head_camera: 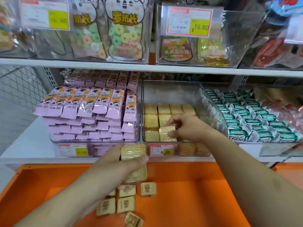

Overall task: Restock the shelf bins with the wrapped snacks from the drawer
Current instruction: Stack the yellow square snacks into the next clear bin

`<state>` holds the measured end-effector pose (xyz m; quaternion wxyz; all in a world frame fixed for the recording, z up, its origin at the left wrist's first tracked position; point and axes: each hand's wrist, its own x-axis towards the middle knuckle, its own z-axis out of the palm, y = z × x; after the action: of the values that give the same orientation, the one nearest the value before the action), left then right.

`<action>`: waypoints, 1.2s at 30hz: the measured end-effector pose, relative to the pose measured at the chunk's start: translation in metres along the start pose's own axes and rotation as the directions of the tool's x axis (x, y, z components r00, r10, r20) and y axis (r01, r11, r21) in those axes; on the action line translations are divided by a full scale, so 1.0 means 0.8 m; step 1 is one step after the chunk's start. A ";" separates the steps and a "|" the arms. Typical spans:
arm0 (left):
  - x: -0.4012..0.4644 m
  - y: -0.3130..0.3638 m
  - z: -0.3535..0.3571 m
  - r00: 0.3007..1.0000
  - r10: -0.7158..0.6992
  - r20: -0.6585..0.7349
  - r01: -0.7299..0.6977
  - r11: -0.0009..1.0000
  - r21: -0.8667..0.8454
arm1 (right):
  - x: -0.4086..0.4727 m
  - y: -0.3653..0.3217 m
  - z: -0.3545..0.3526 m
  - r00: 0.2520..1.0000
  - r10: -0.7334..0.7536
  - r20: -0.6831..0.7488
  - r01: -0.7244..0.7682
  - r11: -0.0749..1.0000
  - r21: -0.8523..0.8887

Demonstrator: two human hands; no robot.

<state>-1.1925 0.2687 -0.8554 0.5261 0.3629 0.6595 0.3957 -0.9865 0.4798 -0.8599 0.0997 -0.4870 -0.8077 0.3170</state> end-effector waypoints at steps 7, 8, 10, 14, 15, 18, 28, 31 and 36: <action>-0.007 0.007 0.011 1.000 -0.024 0.004 0.025 0.995 -0.093 | 0.000 0.010 0.005 1.000 0.008 -0.011 -0.010 0.979 -0.205; -0.009 0.008 0.012 1.000 -0.017 -0.001 0.017 0.997 -0.079 | -0.001 0.005 0.002 0.999 -0.031 -0.043 0.020 0.973 -0.232; -0.013 0.012 0.014 1.000 0.005 -0.015 -0.007 0.996 -0.083 | -0.009 -0.013 -0.009 0.989 -0.084 -0.122 0.062 0.984 -0.167; -0.014 0.024 0.022 0.997 0.044 -0.064 -0.054 0.984 -0.171 | -0.040 -0.058 -0.036 0.983 -0.175 0.061 0.156 0.959 0.237; -0.014 0.027 0.024 0.995 0.063 -0.075 -0.076 0.979 -0.188 | -0.051 -0.069 -0.041 0.962 -0.229 0.147 0.171 0.930 0.326; -0.017 0.040 0.031 0.988 0.135 -0.077 -0.151 0.957 -0.250 | -0.080 -0.096 -0.043 0.907 -0.322 0.270 0.173 0.872 0.457; -0.025 0.039 0.025 0.873 0.485 -0.045 -0.400 0.766 0.504 | -0.052 -0.076 -0.032 0.982 -0.100 -0.161 0.161 0.890 0.427; -0.023 0.027 0.018 0.844 0.522 0.124 -0.413 0.483 0.772 | -0.016 -0.055 -0.008 0.970 -0.029 -0.243 0.092 0.962 0.255; -0.020 0.021 0.013 0.859 0.484 0.166 -0.372 0.368 0.853 | 0.013 -0.052 0.032 0.975 -0.014 -0.221 0.037 0.994 0.100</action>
<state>-1.1782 0.2625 -0.8352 0.1131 0.7106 0.6771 0.1544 -1.0342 0.4643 -0.8561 0.2175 -0.5028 -0.7804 0.3013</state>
